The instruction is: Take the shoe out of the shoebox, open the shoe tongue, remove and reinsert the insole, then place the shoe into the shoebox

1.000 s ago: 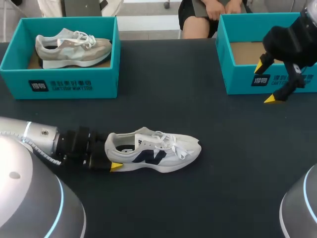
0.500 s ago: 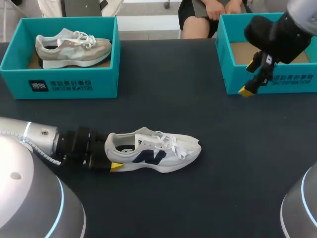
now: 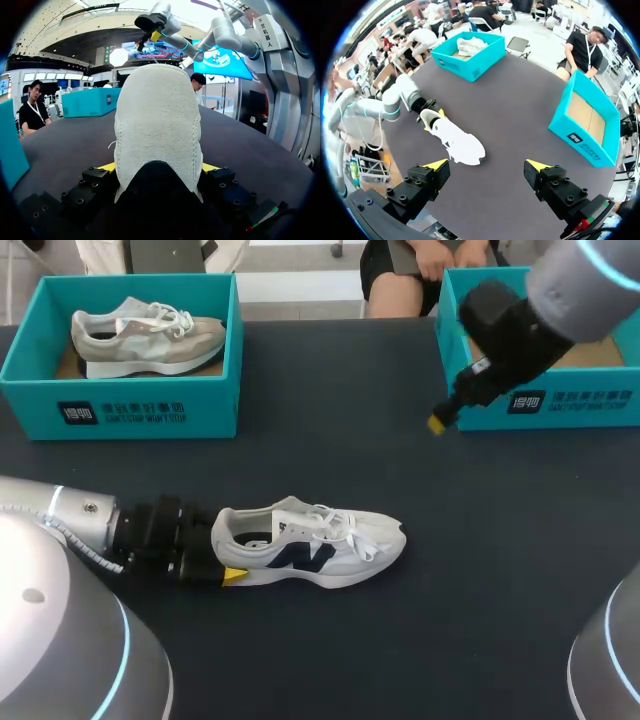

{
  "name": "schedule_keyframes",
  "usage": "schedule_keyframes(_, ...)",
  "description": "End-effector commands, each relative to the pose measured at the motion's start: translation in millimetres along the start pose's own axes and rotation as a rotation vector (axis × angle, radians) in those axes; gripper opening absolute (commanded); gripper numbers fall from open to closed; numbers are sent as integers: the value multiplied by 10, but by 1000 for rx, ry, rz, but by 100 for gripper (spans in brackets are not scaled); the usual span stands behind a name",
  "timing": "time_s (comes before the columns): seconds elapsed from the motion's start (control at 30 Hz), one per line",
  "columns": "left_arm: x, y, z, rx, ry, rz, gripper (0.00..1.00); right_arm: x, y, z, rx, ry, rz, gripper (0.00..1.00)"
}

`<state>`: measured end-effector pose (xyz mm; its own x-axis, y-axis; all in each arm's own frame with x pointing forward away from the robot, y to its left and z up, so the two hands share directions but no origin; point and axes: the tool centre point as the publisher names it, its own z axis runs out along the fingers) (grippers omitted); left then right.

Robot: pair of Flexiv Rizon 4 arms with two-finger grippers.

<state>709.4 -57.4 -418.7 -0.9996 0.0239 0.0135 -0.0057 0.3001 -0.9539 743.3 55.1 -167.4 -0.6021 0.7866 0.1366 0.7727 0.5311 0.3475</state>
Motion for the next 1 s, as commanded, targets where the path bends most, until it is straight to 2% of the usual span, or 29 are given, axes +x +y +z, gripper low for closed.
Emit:
schedule_keyframes(0.03, 26, 9, 5, -2, -4, -1, 0, 299, 346, 345, 49, -49, 108, 100)
schedule_keyframes(0.1, 26, 9, 5, -2, -4, -1, 0, 446, 392, 448, 100, -63, 123, 100)
schedule_keyframes(0.3, 26, 9, 5, -2, -4, -1, 0, 863, 494, 652, 47, -92, 181, 100)
schedule_keyframes(1.0, 26, 9, 5, -2, -4, -1, 0, 863, 494, 652, 47, -92, 181, 100)
